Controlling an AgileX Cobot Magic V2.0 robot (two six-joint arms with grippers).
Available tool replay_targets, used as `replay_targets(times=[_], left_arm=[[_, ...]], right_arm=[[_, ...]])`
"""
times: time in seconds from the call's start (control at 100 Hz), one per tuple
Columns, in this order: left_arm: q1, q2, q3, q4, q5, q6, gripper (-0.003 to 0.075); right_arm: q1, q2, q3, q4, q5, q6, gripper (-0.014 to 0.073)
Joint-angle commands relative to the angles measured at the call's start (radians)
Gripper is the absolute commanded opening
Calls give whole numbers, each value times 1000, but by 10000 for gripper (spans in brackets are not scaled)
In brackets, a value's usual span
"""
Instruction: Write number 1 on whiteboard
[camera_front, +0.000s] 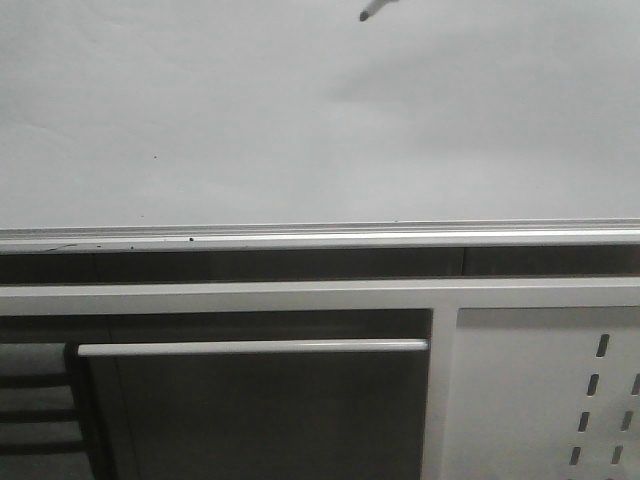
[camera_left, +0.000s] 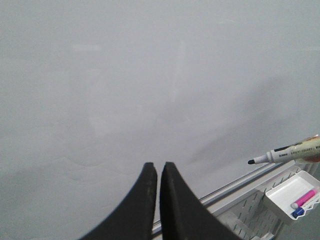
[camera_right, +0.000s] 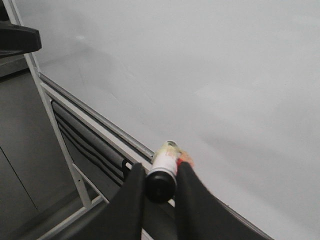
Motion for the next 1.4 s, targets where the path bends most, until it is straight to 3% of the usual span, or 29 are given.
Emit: replay_targets(times=[0.0, 0.4, 0.64, 0.99, 1.27, 1.39], left_arm=[[2, -5, -29, -31, -42, 1, -20], [2, -5, -29, -31, -74, 1, -20], [2, -5, -29, -31, -74, 1, -20], [2, -5, -29, -31, -76, 5, -20], [2, -5, -29, -31, -66, 5, -20], [2, -5, -29, -49, -39, 5, -20]], right_arm=[[37, 34, -39, 64, -87, -65, -51], [255, 167, -129, 21, -358, -118, -51], [260, 271, -130, -1, -439, -118, -51], [257, 372, -130, -16, -445, -118, -51], [255, 304, -143, -5, -147, -118, -51], [253, 243, -143, -5, -97, -102, -51]])
